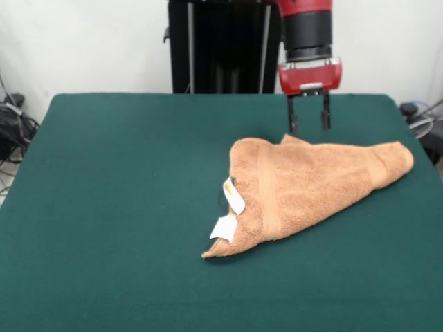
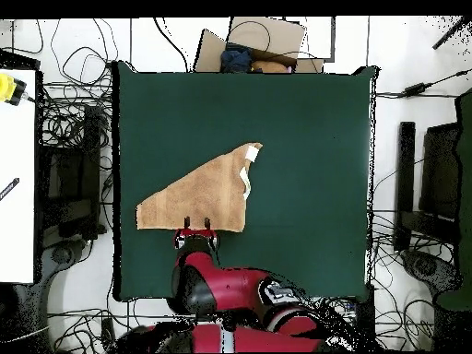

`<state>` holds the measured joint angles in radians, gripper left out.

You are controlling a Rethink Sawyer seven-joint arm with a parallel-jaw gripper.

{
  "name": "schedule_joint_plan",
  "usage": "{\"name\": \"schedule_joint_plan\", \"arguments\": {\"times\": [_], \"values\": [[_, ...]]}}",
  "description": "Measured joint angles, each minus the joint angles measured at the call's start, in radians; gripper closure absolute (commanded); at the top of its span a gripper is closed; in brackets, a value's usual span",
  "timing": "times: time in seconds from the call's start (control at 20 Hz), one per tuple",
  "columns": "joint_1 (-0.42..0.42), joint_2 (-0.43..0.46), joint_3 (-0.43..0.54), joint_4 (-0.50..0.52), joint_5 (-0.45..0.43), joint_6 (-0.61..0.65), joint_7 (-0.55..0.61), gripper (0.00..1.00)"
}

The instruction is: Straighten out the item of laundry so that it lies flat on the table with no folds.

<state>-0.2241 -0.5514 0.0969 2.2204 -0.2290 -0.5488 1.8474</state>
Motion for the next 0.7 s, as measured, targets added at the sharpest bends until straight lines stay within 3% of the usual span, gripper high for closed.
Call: {"name": "schedule_joint_plan", "arguments": {"times": [0.45,0.7], "values": [[0.092,-0.001,-0.095,-0.018,0.042,0.04,0.0,0.0],[0.128,-0.029,-0.167,-0.029,0.04,0.158,0.0,0.0]]}}
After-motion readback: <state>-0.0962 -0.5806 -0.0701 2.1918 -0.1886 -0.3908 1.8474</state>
